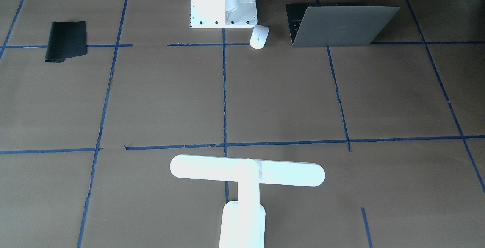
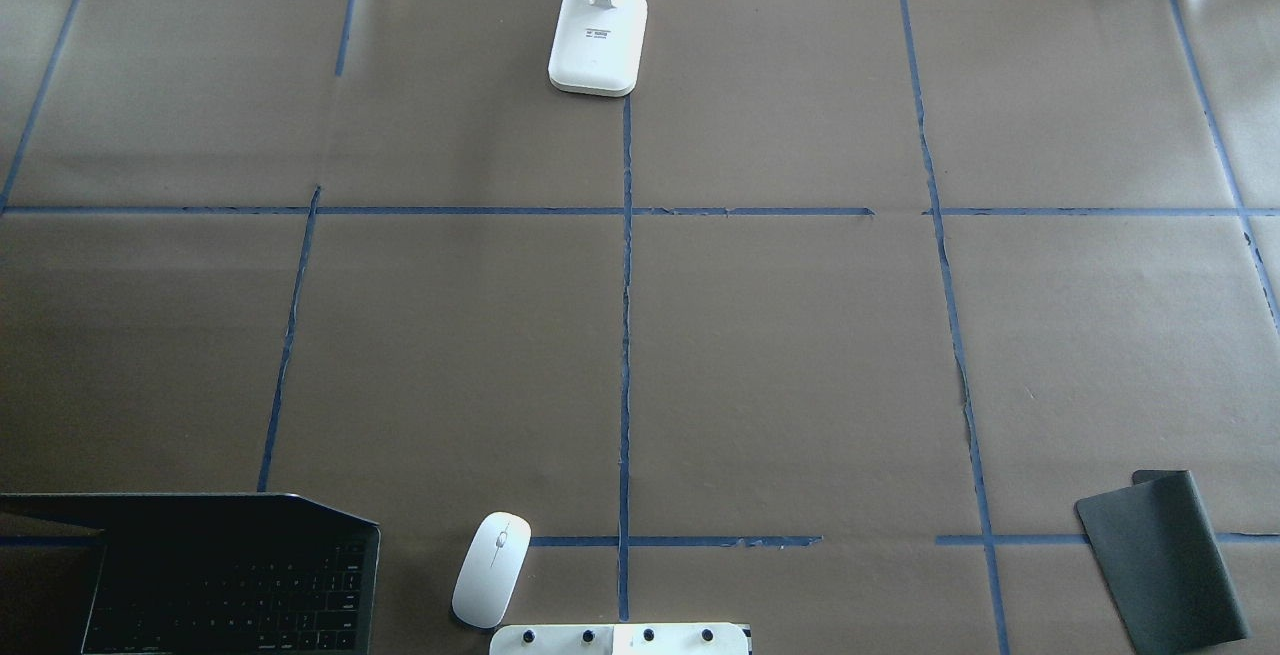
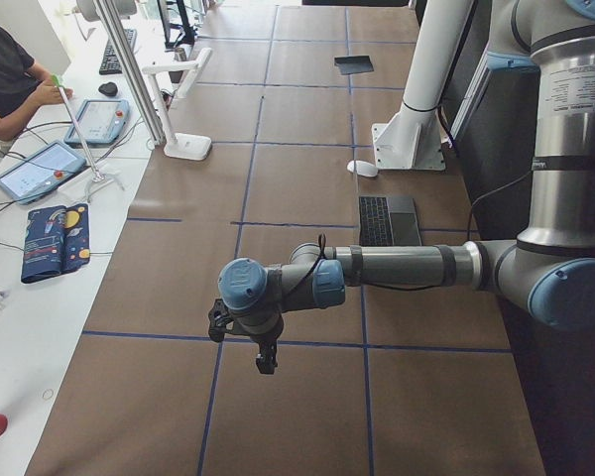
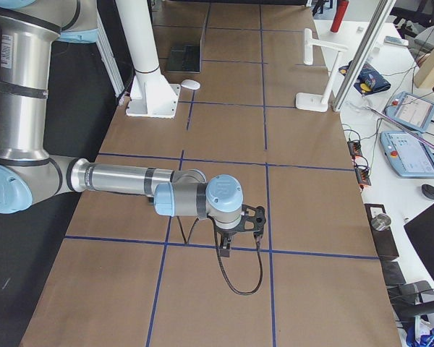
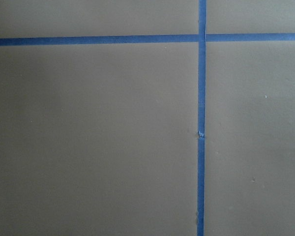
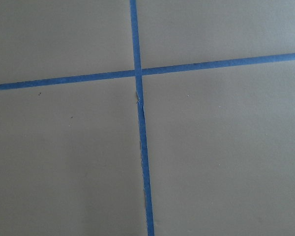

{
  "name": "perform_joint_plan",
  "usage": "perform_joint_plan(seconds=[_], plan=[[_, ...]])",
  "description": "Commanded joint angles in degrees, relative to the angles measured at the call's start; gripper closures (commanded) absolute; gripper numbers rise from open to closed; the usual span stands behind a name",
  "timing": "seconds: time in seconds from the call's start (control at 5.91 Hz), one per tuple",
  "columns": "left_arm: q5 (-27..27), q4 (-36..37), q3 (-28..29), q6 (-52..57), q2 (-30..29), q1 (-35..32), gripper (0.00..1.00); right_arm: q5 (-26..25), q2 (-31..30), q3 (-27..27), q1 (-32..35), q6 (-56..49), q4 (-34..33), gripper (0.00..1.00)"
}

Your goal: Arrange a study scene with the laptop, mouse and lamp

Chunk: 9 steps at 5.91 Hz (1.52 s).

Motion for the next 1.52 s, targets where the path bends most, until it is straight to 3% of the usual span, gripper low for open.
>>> perform_joint_plan(seconds=[0.0, 1.35], plan=[[0.03, -0.01, 0.00, 0.03, -0.09, 0.00, 0.00, 0.04, -0.63, 0.43, 0.00, 0.08, 0.24, 0.00], [0.21, 0.34, -1.31, -0.50, -1.49, 0.09, 0.00, 0.21, -0.55, 0.44, -0.09, 0.35, 0.42, 0.00]])
